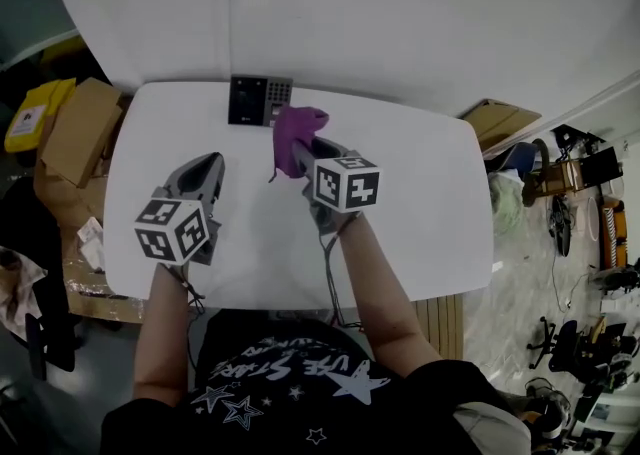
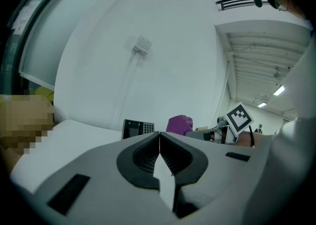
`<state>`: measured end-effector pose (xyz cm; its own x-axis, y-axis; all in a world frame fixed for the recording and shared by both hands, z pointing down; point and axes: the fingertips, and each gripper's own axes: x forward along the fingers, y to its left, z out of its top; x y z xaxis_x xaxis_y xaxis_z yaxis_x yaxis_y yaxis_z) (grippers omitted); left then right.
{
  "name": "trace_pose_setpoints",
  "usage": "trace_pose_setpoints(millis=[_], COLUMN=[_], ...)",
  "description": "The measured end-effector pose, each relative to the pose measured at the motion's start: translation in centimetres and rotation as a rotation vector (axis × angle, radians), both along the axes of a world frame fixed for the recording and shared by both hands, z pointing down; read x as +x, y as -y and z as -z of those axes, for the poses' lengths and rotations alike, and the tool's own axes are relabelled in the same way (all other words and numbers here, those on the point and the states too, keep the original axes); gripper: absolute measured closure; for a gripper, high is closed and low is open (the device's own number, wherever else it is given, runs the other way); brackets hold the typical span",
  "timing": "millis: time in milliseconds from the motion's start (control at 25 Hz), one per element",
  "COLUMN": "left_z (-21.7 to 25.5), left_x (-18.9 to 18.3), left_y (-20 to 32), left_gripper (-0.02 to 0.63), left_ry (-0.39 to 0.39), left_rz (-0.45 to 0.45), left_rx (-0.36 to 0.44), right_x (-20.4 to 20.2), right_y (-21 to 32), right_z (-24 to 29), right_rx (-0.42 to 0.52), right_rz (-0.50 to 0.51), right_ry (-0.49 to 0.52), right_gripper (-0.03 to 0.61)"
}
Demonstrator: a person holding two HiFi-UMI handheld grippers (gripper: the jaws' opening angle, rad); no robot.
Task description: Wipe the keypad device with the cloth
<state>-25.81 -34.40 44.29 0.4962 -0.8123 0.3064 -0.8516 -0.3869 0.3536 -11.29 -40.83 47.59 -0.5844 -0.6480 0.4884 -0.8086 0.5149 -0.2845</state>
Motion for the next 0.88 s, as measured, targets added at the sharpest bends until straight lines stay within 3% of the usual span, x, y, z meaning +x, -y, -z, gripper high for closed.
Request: trace_pose_setpoints(millis=[880], left_z=[1.8], left_x=[8.6], left_y=[-12.0], left_gripper=[0.604], left_ry=[0.043], left_rz=[0.111], left_rx=[0.045], right_x=[5.9], right_y=[-12.0], right_z=[1.8], right_rx=[0.039], right_rz=[0.206], right_ry=[0.034], right_gripper=[0.486])
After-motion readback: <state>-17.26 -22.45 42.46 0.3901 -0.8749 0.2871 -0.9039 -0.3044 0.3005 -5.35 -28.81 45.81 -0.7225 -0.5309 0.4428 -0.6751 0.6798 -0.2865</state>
